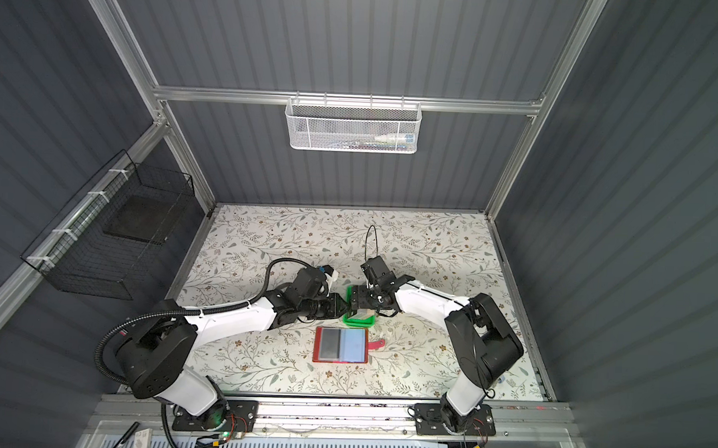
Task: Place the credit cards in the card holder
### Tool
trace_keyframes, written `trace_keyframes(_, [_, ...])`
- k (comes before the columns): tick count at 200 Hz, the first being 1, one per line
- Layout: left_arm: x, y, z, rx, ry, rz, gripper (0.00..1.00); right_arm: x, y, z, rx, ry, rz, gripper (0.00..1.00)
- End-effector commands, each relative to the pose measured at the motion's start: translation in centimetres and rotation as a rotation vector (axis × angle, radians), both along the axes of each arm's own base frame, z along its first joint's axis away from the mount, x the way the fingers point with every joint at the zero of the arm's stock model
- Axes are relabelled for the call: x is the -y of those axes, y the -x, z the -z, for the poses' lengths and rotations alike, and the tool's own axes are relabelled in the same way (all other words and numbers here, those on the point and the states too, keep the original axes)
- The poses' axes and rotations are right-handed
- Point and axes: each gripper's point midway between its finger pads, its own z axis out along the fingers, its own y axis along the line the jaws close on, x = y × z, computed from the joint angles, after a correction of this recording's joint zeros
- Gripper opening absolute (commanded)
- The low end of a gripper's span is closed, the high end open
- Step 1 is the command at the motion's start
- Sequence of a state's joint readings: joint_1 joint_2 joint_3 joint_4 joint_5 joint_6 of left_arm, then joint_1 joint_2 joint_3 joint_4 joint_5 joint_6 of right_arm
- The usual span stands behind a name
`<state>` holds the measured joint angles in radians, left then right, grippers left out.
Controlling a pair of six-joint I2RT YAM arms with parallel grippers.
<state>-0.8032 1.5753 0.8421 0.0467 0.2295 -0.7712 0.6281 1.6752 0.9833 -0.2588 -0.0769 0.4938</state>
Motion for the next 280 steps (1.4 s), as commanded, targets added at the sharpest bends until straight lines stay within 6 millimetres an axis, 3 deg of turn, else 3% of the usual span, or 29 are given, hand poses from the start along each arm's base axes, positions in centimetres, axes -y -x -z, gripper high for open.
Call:
trace_keyframes(1, [-0.6, 0.1, -0.5, 0.004, 0.015, -0.019, 0.22, -0.6, -0.6, -0.6, 0.018, -0.004, -0.051, 0.81])
trace_keyframes(67, [-0.1, -0.1, -0.8, 0.0, 0.035, -0.012, 0.2, 0.3, 0.3, -0.2, -0.014, 0.008, -0.021, 0.85])
trace_keyframes(148, [1.1, -0.6, 0.3, -0.037, 0.032, 0.002, 0.16, 1.4, 1.8, 1.3, -0.049, 0.006, 0.034, 0.86])
trace_keyframes(280, [1.4, -1.1, 2.4, -0.069, 0.025, -0.028, 0.14, 2.4, 1.0, 0.6, -0.032, 0.026, 0.045, 0.86])
